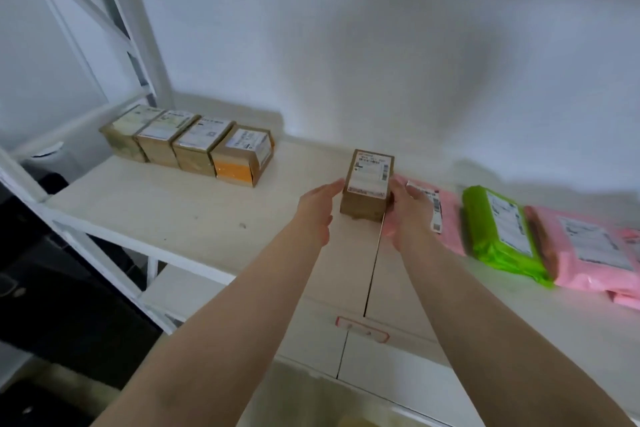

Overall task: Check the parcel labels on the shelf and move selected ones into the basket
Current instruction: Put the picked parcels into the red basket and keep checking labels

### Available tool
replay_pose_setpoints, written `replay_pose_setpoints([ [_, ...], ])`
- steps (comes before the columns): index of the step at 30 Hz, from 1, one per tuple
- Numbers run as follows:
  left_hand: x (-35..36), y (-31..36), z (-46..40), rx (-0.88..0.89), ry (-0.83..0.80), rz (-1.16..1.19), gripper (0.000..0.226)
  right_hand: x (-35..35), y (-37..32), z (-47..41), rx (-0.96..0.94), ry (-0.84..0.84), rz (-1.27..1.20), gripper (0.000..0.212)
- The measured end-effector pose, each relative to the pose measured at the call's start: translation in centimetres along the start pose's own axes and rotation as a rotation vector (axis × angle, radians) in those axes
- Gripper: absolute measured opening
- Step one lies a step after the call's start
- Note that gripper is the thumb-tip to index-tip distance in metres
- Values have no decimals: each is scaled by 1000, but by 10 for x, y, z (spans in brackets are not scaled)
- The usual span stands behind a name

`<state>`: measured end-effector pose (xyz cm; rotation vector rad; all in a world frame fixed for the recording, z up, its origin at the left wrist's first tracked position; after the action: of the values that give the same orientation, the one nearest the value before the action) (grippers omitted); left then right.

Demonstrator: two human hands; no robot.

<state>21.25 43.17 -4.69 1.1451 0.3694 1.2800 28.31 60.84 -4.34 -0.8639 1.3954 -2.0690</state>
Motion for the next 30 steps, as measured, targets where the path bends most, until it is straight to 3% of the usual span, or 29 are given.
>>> replay_pose_setpoints([
  [5, 11, 11, -37, 4, -45, -138, 40, 7, 5, -16, -12, 56, 194, 17],
  [13, -13, 23, -63, 15, -29, -211, 50, 39, 18, -9, -44, 169, 244, 32],
  [20, -69, 49, -78, -3, -143, -20, 45, 106, 26, 3, -131, 57, 48, 27],
  [27, -108, 73, -74, 84, -308, 150, 43, 149, 54, 2, 1, -175, 0, 79],
  [28, -110, 74, -73, 95, -326, 164, 43, 155, 55, 3, 4, -210, -9, 77],
  [30, -114, 77, -72, 120, -371, 185, 48, 165, 52, 7, -25, -259, 3, 52],
])
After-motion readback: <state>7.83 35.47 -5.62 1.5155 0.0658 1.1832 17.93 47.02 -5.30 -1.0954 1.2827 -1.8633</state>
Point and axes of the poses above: each hand's wrist, its own z-axis away from the middle knuckle, its own x-axis out of the palm, y = z × x, the point moved 10 cm from there along -z, towards the middle knuckle, and after that the axes turned 12 degrees about -y, right-handed, at the moved point
